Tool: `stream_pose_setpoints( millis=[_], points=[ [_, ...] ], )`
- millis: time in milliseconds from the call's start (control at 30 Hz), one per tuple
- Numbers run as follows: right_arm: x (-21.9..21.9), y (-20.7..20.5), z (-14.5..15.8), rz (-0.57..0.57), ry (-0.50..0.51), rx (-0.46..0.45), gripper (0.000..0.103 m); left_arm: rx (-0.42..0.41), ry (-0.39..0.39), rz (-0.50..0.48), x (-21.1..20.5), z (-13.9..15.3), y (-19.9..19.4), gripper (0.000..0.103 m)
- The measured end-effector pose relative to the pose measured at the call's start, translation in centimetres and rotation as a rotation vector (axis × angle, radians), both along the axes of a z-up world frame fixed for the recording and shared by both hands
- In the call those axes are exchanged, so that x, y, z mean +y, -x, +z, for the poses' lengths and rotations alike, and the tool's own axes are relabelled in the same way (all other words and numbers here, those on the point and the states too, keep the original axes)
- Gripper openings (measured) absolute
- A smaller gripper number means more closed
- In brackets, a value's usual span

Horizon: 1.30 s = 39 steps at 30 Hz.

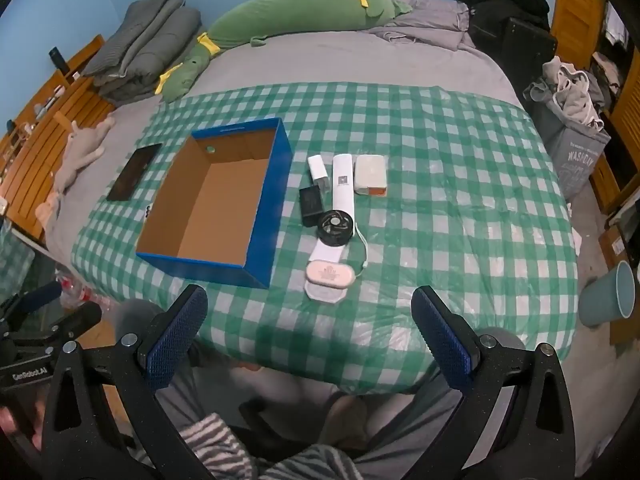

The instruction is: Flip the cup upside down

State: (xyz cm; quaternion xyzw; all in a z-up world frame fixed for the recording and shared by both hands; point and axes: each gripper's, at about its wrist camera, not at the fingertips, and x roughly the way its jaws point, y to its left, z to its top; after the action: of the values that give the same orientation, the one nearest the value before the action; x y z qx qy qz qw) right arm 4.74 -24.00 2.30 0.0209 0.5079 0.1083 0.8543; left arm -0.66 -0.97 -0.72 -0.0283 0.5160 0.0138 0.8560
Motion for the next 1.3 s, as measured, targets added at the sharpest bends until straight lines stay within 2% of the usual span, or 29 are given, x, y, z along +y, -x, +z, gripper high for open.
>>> stream_pose_setpoints(
  millis=[133, 1300],
  points=[
    [0.04, 0.04, -0.09, 0.0, -0.001, 0.002, 0.101, 0.009, 0.021, 0.004, 1.16, 0.05, -0.18, 0.102],
    [0.04, 0.27, -0.28, 0.001, -0.005, 0.008, 0.101, 0.006, 0.029, 0.008, 0.83, 0.15, 0.16, 0.102]
  ],
)
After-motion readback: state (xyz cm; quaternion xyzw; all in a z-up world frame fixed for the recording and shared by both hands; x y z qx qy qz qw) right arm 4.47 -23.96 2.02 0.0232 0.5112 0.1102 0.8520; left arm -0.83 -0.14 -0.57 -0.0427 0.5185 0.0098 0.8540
